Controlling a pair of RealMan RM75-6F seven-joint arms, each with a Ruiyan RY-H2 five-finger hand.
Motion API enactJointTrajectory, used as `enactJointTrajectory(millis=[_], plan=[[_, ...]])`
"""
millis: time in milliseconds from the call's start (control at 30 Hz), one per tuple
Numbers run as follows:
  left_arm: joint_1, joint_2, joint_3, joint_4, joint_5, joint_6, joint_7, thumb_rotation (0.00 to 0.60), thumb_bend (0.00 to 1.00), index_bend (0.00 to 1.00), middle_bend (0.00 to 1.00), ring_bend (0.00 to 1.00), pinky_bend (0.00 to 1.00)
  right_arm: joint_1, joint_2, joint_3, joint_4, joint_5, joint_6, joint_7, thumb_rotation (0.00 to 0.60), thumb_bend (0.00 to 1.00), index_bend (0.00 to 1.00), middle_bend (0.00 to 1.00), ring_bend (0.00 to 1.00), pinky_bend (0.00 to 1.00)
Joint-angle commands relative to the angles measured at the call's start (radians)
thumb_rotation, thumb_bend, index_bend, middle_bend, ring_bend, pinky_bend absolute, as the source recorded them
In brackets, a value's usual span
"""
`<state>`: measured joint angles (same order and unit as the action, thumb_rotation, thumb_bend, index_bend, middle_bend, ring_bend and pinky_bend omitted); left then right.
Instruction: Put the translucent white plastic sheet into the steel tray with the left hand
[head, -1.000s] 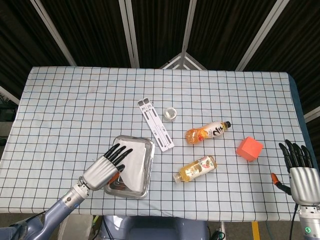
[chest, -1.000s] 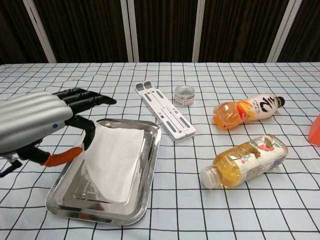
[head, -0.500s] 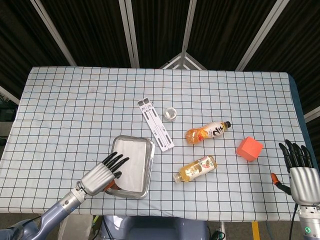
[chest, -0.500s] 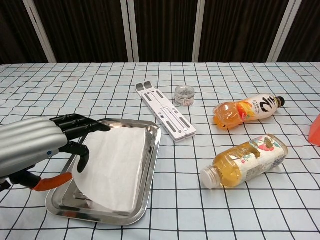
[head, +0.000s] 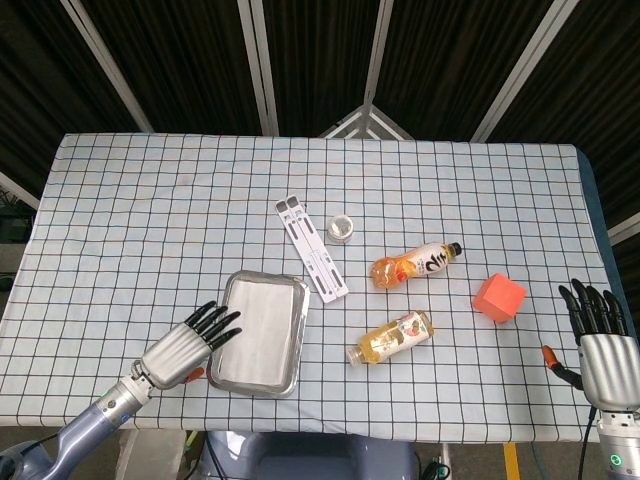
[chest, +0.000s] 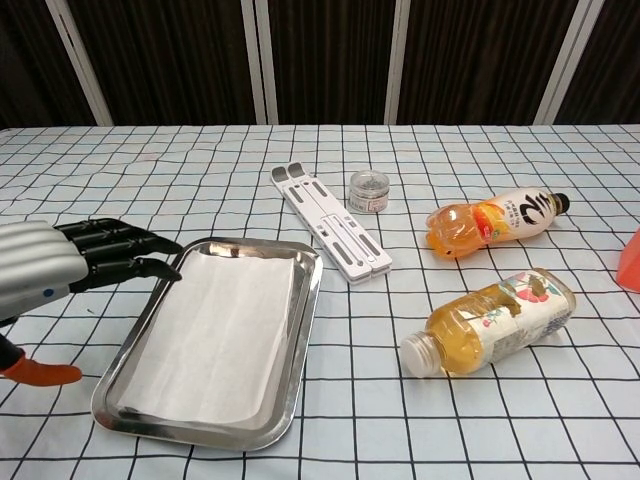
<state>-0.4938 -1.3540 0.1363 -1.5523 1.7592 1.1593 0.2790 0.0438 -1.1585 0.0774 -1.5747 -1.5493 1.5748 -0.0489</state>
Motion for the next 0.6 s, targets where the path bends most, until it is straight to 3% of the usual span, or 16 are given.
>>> enactJointTrajectory(millis=[33,100,233,300,433,600], plan=[[-0.004,0.024,0.007,-0.007,-0.005,-0.013,-0.016,0.6,0.21,0.02,0.0,0.0,0.0,0.0,-0.001,0.0,-0.001,0.0,0.0,-0.002,0.6,0.33,0.0,0.0,0.0,0.0],[-0.012,0.042,0.011,-0.022,-0.02,-0.043,-0.018,0.6,0.24,0.0,0.0,0.0,0.0,0.0,-0.001,0.0,-0.001,0.0,-0.001,-0.003,0.6,0.33,0.0,0.0,0.0,0.0],[-0.037,0.074,0.011,-0.088,-0.083,-0.142,0.004,0.6,0.47,0.0,0.0,0.0,0.0,0.001,-0.001,-0.001,-0.002,-0.001,-0.002,-0.005,0.6,0.33,0.0,0.0,0.0,0.0],[-0.056,0.086,0.007,-0.13,-0.117,-0.196,0.022,0.6,0.54,0.0,0.0,0.0,0.0,0.0,-0.001,-0.001,-0.002,0.0,-0.002,-0.005,0.6,0.33,0.0,0.0,0.0,0.0],[-0.102,0.085,-0.022,-0.208,-0.216,-0.313,0.106,0.6,0.6,0.0,0.0,0.0,0.0,0.0,0.002,0.0,-0.004,0.002,-0.002,0.004,0.6,0.33,0.0,0.0,0.0,0.0],[-0.124,0.064,-0.056,-0.241,-0.372,-0.369,0.233,0.6,0.63,0.0,0.0,0.0,0.0,0.0,0.004,-0.001,-0.003,0.0,-0.002,0.011,0.6,0.33,0.0,0.0,0.0,0.0]])
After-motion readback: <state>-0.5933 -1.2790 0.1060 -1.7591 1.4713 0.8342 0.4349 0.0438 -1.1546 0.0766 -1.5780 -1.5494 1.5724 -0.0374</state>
